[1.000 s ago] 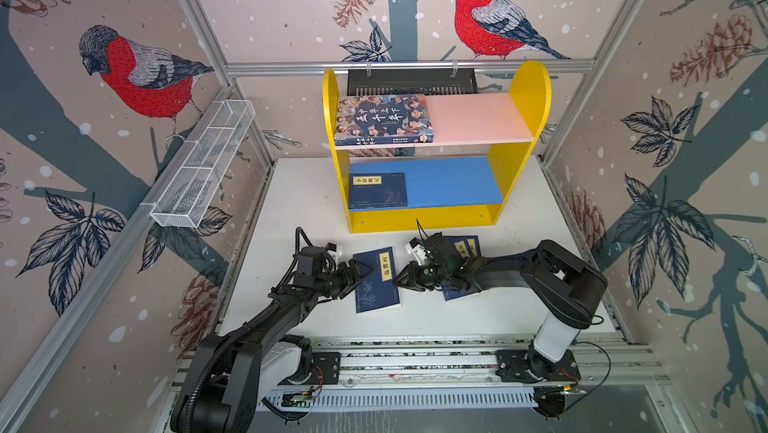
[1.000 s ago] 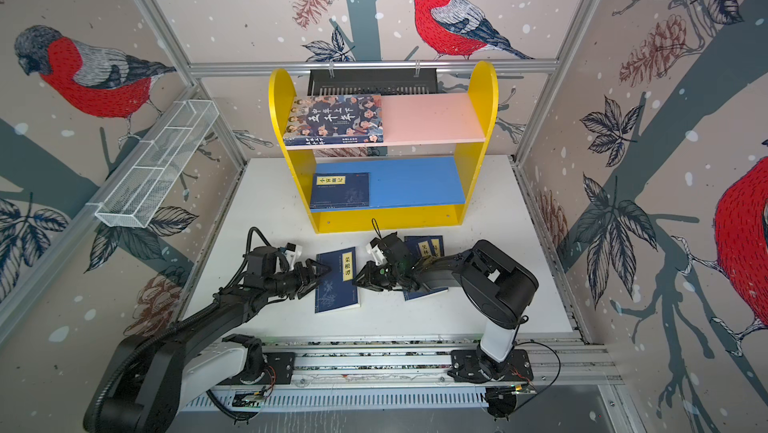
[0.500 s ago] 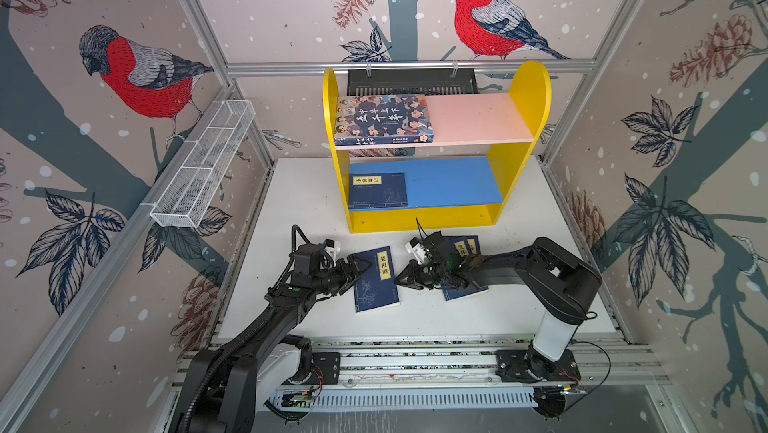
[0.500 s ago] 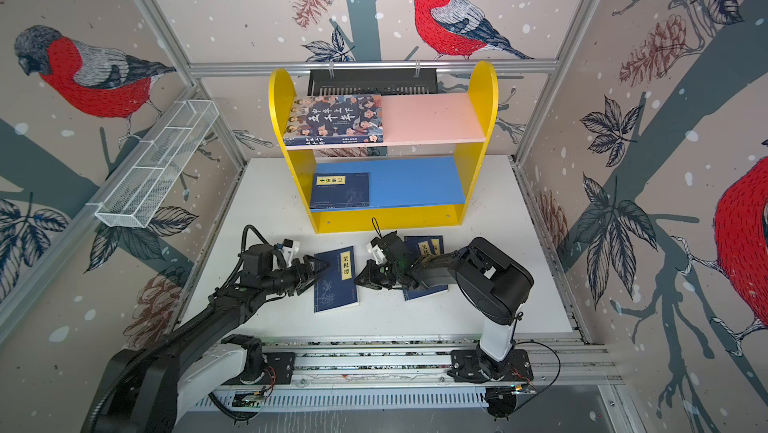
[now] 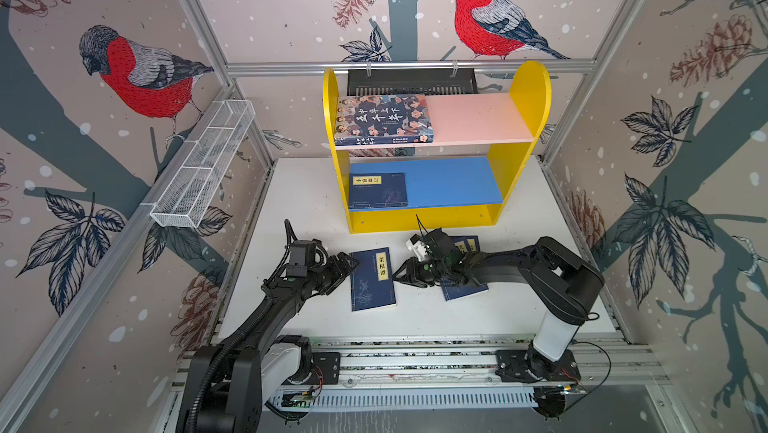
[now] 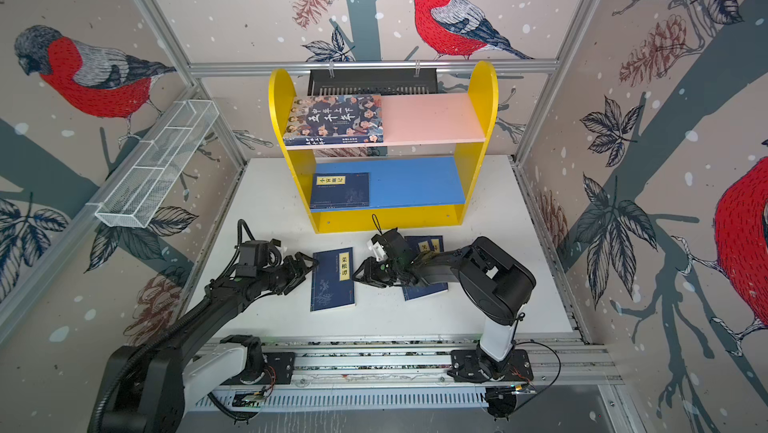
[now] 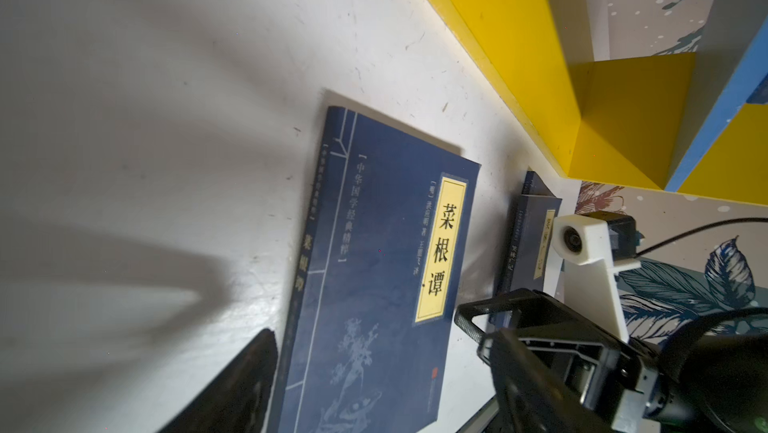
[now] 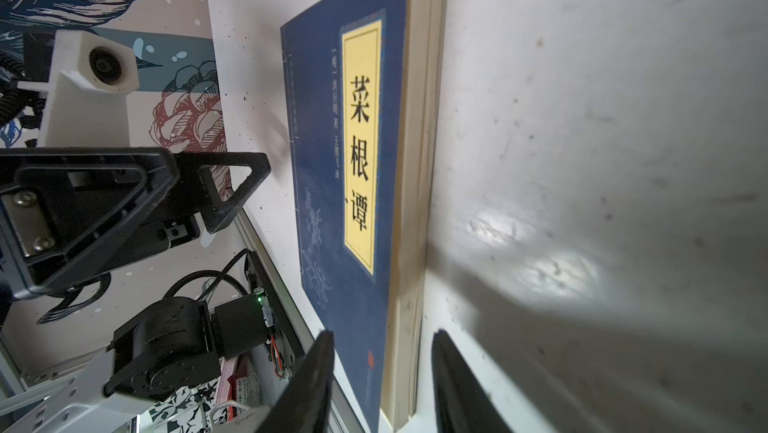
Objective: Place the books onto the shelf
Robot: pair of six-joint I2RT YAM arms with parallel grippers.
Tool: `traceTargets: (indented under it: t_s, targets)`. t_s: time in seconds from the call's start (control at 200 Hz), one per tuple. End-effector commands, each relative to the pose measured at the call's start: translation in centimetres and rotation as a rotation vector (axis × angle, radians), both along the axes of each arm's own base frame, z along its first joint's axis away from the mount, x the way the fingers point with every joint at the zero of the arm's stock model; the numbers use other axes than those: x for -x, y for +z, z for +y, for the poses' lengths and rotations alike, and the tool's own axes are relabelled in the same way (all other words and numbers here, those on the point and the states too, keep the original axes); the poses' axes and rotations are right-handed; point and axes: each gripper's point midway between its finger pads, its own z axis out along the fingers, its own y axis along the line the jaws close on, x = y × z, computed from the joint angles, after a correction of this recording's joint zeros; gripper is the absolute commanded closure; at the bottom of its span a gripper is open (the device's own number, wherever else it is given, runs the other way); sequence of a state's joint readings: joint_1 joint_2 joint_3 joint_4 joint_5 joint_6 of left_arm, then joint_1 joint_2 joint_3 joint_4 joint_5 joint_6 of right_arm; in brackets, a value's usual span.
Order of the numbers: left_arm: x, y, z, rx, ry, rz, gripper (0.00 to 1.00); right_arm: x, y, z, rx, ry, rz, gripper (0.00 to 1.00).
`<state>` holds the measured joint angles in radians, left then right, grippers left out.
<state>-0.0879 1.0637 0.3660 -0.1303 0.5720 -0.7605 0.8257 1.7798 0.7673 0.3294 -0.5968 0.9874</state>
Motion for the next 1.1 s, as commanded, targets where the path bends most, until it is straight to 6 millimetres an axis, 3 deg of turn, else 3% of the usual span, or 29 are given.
traceTargets:
  t_s: [0.0,0.38,0.761,0.881,1.021,1.091]
  targets:
    - [0.7,-1.0,0.0,-0.023,-0.021,0.026,0.19,-0.2,-0.6,-0.3,0.029,0.000,-0.006,0.55]
    - [1.5,-2.5,-1.2,-0.007,-0.070,0.077,0.18,-0.5,-1.7,0.4,0.055,0.018,0.016,0.49]
    - [1.3,-1.5,-3.0,0.096,-0.110,0.028,0.17,-0.4,-2.3,1.2,0.029,0.040,0.043,0.50]
    - [1.2,-1.1,-3.3,0.114,-0.123,0.017,0.19,-0.5,-2.0,1.5,0.014,0.040,0.042,0.59]
    - [1.0,-0.7,-3.3,0.122,-0.115,0.006,0.19,-0.6,-2.0,1.5,0.009,0.038,0.042,0.85]
    - [1.1,-0.6,-3.3,0.123,-0.116,0.000,0.20,-0.6,-1.9,1.5,0.006,0.038,0.041,0.93]
